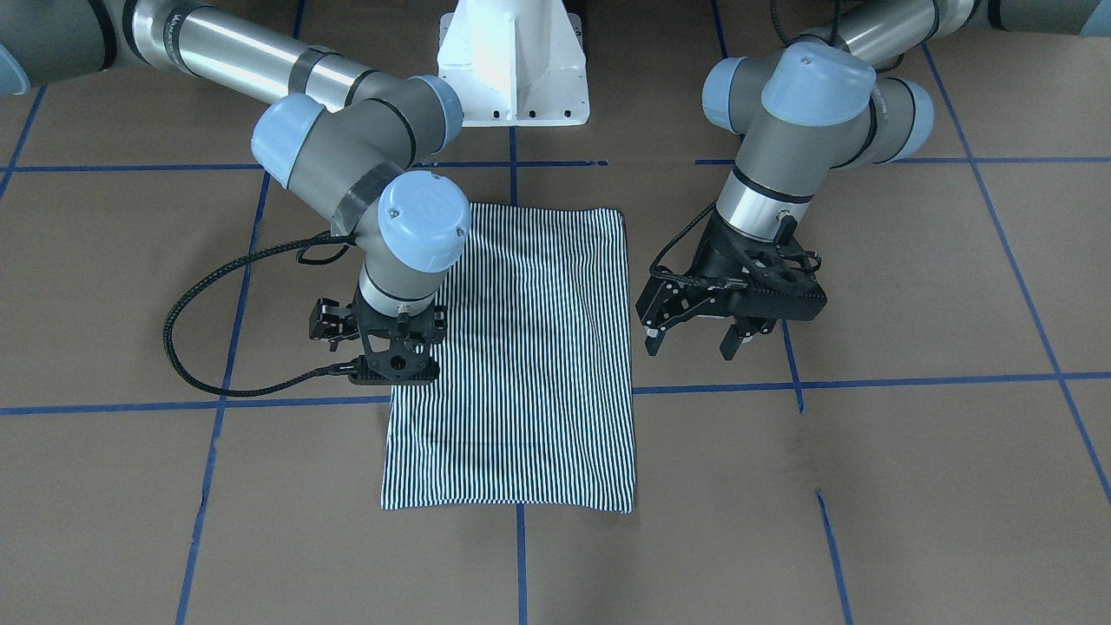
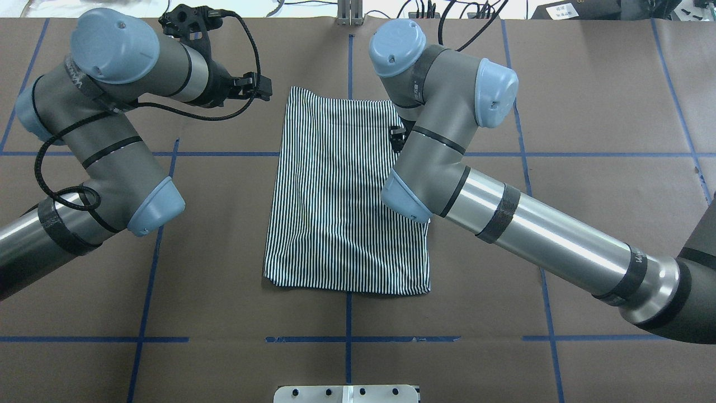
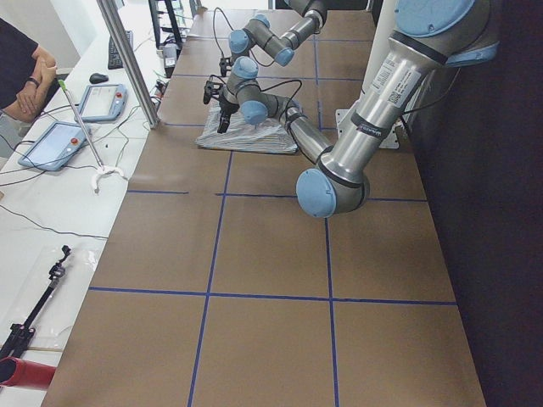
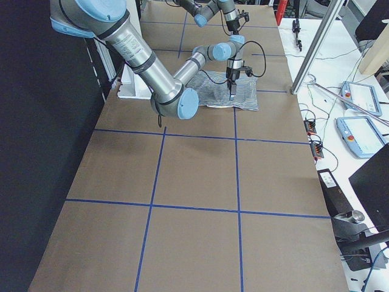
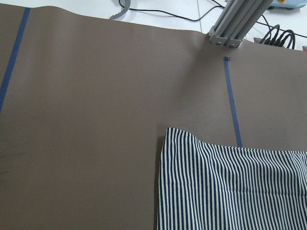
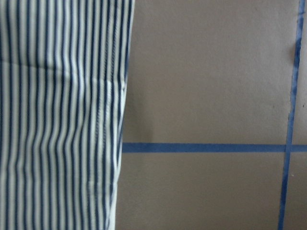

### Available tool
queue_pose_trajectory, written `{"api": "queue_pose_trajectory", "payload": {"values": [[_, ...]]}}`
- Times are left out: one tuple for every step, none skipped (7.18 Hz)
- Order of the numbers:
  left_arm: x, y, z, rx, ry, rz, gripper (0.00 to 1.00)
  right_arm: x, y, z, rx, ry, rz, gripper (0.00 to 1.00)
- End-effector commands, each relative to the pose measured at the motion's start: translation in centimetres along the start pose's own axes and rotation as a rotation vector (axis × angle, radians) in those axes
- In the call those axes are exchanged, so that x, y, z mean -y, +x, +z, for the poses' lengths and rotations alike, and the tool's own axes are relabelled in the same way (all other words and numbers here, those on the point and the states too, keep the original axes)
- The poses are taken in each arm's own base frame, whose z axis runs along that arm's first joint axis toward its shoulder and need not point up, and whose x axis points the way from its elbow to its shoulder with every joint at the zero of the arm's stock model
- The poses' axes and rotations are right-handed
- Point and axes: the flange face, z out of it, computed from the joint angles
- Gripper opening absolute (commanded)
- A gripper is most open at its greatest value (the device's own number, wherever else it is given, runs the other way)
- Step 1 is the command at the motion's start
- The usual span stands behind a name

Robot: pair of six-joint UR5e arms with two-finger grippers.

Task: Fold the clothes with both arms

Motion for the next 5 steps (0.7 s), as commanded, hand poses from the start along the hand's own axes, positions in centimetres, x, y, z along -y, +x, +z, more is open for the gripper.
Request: {"api": "queue_pose_trajectory", "payload": {"values": [[-1.3, 0.3, -0.7, -0.029, -0.093, -0.087, 1.00, -3.7, 2.5, -5.7, 0.180, 0.036, -0.024, 1.00], [-2.7, -0.6, -0.9, 0.003, -0.136, -0.181, 1.00, -5.5, 3.9, -6.5, 0.215, 0.050, -0.034, 1.00], [-6.7, -0.3, -0.4, 0.036, -0.171, -0.278, 1.00, -6.5, 4.9, -6.4, 0.232, 0.048, -0.033, 1.00], [-11.7, 0.4, -0.5, 0.091, -0.163, -0.327, 1.00, -7.3, 4.9, -6.9, 0.247, 0.051, -0.016, 1.00], [-18.2, 2.5, 0.8, 0.193, -0.170, -0.388, 1.00, -8.0, 4.1, -6.9, 0.268, 0.054, -0.007, 1.00]]}}
